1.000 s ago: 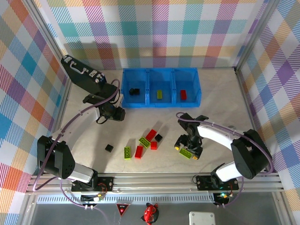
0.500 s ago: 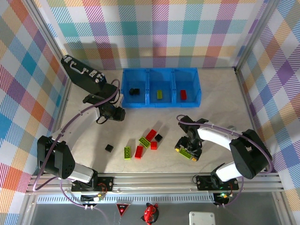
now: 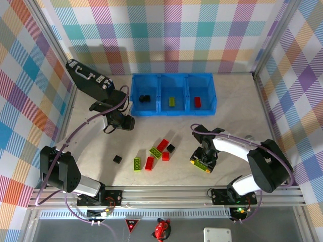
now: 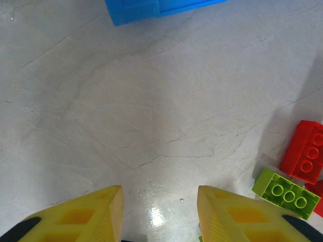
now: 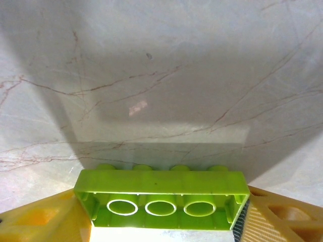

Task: Sort the legos into containers by color
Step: Pick up the lego from the bottom-center of the table.

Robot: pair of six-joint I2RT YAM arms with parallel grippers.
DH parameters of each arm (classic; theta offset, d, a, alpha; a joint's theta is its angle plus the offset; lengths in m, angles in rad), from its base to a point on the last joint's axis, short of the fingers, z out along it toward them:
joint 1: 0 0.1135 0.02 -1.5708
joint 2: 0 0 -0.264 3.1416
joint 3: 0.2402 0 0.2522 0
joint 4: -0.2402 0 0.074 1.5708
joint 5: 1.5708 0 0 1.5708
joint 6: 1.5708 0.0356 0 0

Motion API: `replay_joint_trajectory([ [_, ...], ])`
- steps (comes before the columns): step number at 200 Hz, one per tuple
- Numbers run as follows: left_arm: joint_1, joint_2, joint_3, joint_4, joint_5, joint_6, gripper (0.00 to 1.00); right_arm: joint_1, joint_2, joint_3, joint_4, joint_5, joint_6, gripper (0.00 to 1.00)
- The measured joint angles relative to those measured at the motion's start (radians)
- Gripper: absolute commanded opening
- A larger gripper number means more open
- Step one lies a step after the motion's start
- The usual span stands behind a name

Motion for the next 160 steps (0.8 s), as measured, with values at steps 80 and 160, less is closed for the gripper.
replay_joint_trajectory([
  [80, 0.0, -0.014, 0.0, 0.0, 0.0, 0.0, 0.44, 0.0, -0.016, 0.102, -0.082, 0.09, -0.136, 0.63],
  [160, -0.002, -0.064, -0.014, -0.012, -0.005, -0.01, 0.43, 0.0, 0.11, 0.46, -0.2, 0.254, -0.479, 0.63],
])
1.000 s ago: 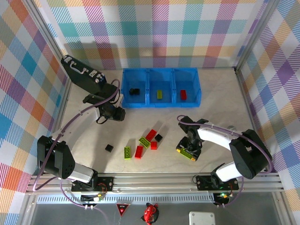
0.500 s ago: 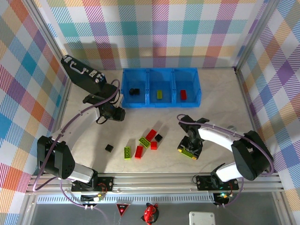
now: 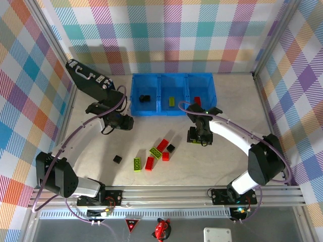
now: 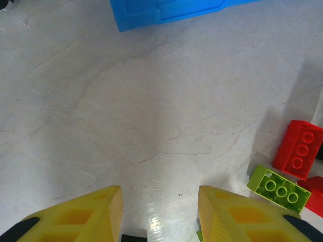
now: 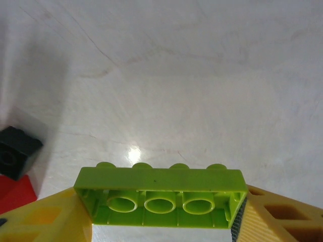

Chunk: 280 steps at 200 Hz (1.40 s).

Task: Sort the legos into containers by color
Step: Pick up the lego from the bottom-center of the table, then place the lego in the container.

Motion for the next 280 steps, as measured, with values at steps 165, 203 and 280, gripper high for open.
replay_joint_trajectory([
  [165, 0.0, -0.038, -0.104, 0.092, 0.032, 0.002, 0.43, -0.056, 0.632, 0.934, -0.06, -0.012, -0.185, 0.64],
  [203, 0.0, -0.038, -0.104, 0.092, 0.031, 0.002, 0.43, -0.097, 0.801, 1.176, -0.107, -0.029, -0.211, 0.65],
  [280, 0.0, -0.025, -0.104, 0.095, 0.032, 0.002, 0.43, -0.122, 0.949, 1.305, -0.03, -0.067, -0.238, 0.65],
])
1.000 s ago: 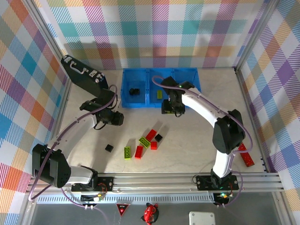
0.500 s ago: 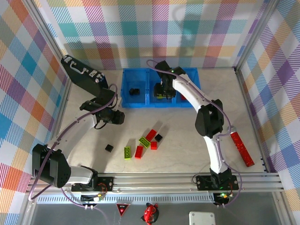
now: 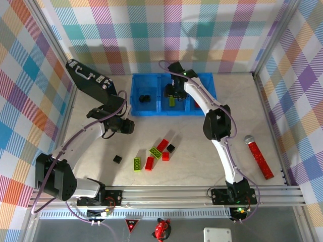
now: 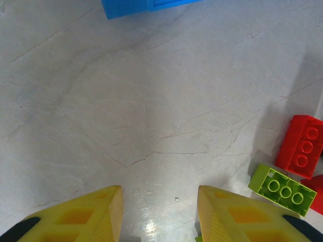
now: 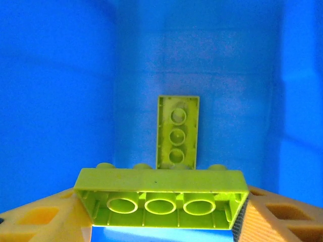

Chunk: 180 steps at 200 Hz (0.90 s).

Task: Sort the legos into containers by color
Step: Place the lego in the container.

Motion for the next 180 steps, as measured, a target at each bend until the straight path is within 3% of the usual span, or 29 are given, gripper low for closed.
replay_joint_trajectory([
  [97, 0.0, 0.007, 0.0, 0.0, 0.0, 0.0, 0.43, -0.001, 0.086, 0.001, 0.141, 0.042, -0.022, 0.66],
  [180, 0.001, 0.01, 0.0, 0.0, 0.002, 0.0, 0.43, -0.001, 0.122, 0.003, 0.171, 0.098, -0.028, 0.75],
])
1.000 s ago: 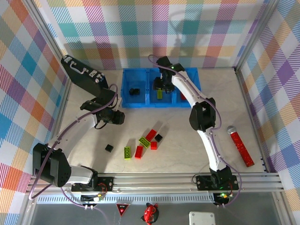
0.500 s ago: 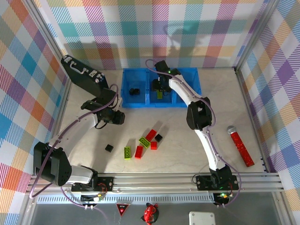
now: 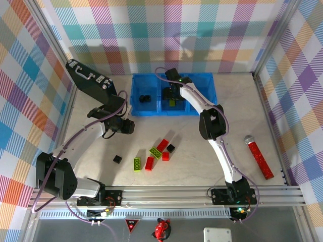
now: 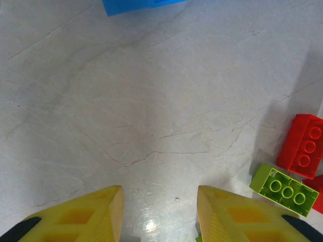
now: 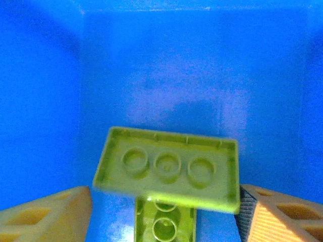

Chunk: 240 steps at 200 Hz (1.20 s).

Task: Sort the legos into containers by color
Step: Place the lego in the container, then pick up the lego from the bottom-left of the table.

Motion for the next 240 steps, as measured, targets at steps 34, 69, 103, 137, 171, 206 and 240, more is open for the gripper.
replay_joint_trajectory([
  [34, 0.0, 0.0, 0.0, 0.0, 0.001, 0.0, 0.43, 0.0, -0.004, 0.001, -0.01, 0.0, 0.004, 0.75],
  [69, 0.0, 0.0, 0.0, 0.0, 0.001, 0.0, 0.43, 0.001, -0.04, 0.001, -0.043, -0.003, 0.007, 0.75],
  [103, 0.0, -0.001, 0.0, 0.0, 0.004, 0.0, 0.43, 0.008, -0.137, -0.015, -0.078, -0.009, 0.006, 0.75],
  [137, 0.0, -0.001, 0.0, 0.0, 0.016, -0.002, 0.43, 0.015, -0.262, -0.074, -0.108, -0.027, 0.008, 0.74],
  [171, -0.009, 0.0, 0.0, -0.004, 0.024, -0.028, 0.43, 0.015, -0.369, -0.184, -0.137, -0.065, 0.031, 0.72],
  [206, -0.054, 0.032, 0.032, -0.041, 0.014, -0.076, 0.43, 0.015, -0.49, -0.401, -0.133, -0.114, 0.058, 0.72],
  [240, -0.105, 0.05, 0.041, -0.072, 0.004, -0.158, 0.43, 0.016, -0.604, -0.587, -0.102, -0.151, 0.08, 0.72],
])
